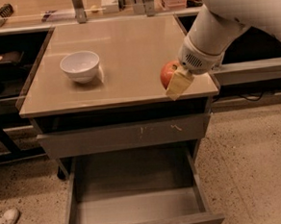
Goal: Place apple into middle drawer
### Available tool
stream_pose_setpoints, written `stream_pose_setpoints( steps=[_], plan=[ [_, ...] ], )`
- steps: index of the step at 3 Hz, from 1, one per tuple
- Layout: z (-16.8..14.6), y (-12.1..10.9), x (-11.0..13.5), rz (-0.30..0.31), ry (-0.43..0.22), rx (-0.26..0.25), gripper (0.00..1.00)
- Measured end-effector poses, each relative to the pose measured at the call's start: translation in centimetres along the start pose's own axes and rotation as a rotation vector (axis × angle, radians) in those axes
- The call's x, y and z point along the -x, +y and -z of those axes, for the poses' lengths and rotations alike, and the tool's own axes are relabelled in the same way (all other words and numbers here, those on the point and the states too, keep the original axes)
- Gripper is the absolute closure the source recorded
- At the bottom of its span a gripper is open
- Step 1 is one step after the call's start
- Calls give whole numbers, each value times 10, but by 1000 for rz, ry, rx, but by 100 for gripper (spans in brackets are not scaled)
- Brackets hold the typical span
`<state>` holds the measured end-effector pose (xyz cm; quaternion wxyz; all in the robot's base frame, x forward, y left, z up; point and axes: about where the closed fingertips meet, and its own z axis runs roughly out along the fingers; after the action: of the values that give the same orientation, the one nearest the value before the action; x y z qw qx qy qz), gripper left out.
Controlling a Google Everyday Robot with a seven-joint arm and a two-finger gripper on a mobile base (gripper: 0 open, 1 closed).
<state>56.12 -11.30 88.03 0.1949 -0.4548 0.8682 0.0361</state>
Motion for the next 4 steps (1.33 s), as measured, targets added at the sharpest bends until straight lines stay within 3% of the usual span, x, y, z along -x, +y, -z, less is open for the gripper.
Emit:
stream_pose_setpoints(
  steps=[1,2,3,4],
  plan=[
    [-8,47,-22,-55,3,63,100],
    [-49,104,-56,-89,56,198,100],
    [-49,104,-56,-89,56,198,100],
    [-78,122,-65,-122,65,271,100]
  ],
)
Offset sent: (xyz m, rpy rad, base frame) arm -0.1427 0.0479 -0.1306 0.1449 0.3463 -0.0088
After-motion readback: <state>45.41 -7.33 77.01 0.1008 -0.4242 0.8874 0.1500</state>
